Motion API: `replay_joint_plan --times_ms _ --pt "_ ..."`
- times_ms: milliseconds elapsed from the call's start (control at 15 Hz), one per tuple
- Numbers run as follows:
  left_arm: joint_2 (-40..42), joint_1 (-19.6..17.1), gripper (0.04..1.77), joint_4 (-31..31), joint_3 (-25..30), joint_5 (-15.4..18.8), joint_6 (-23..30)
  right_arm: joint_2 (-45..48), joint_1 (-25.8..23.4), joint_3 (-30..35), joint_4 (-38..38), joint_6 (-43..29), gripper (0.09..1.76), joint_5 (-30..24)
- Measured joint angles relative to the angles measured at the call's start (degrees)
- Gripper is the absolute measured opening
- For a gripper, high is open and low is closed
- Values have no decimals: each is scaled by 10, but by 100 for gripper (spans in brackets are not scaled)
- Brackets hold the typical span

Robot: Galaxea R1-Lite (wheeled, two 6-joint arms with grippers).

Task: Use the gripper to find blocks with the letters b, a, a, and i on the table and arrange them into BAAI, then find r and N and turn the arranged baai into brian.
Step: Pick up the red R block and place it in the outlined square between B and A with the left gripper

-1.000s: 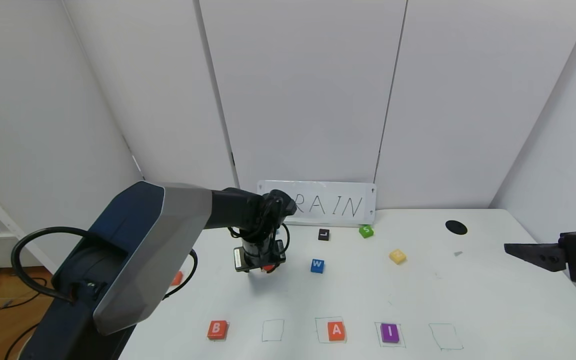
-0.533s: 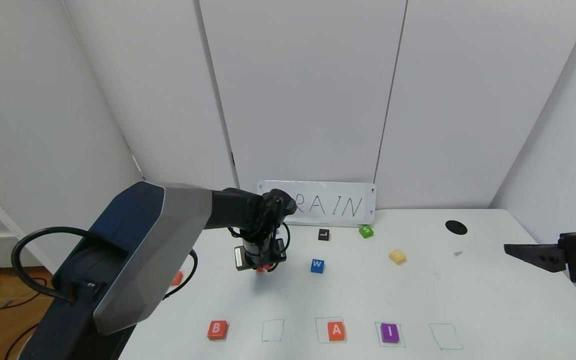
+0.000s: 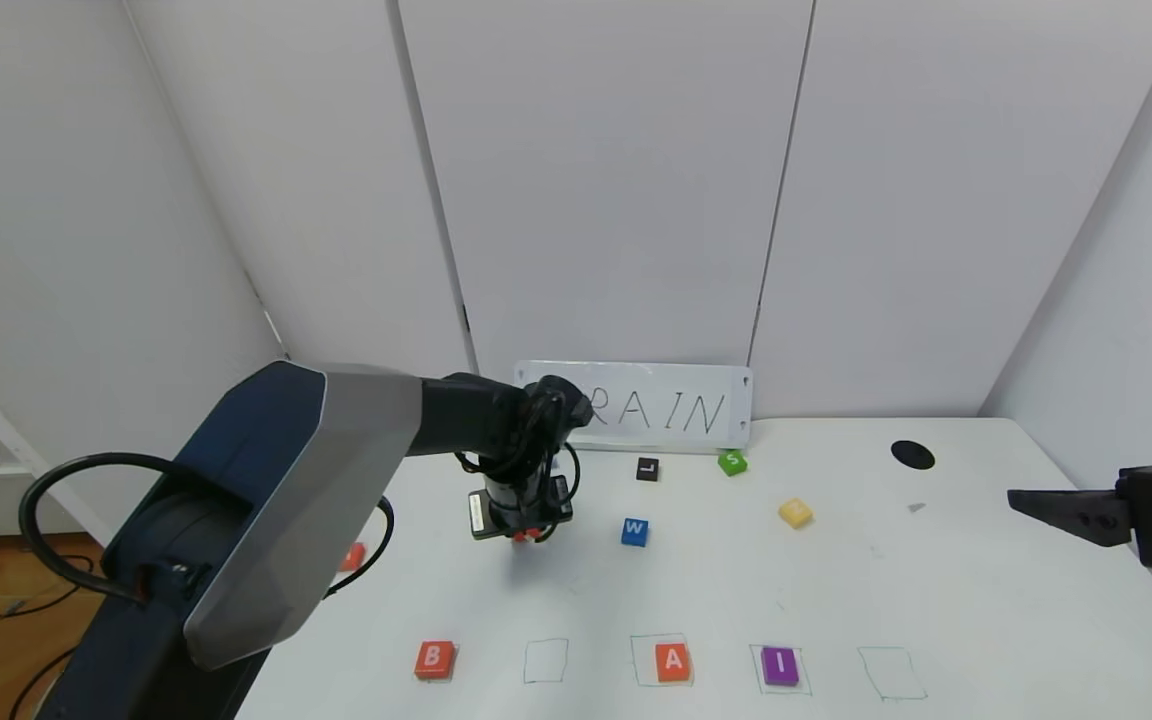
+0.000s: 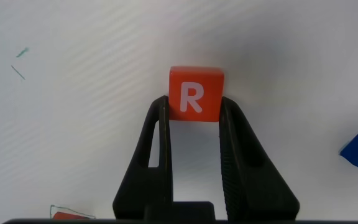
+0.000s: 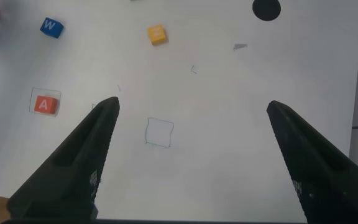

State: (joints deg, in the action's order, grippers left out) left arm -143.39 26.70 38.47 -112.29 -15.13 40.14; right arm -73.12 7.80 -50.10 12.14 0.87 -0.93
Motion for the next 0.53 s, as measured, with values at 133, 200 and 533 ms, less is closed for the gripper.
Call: replay_joint_plan --times_ms 133,200,533 --pt "23 0 50 10 11 2 -16 0 4 1 0 -1 171 1" --pt "36 0 50 17 21 8 -24 0 6 2 0 -2 171 0" --pt "109 24 50 13 117 25 -28 0 11 5 0 -2 171 2"
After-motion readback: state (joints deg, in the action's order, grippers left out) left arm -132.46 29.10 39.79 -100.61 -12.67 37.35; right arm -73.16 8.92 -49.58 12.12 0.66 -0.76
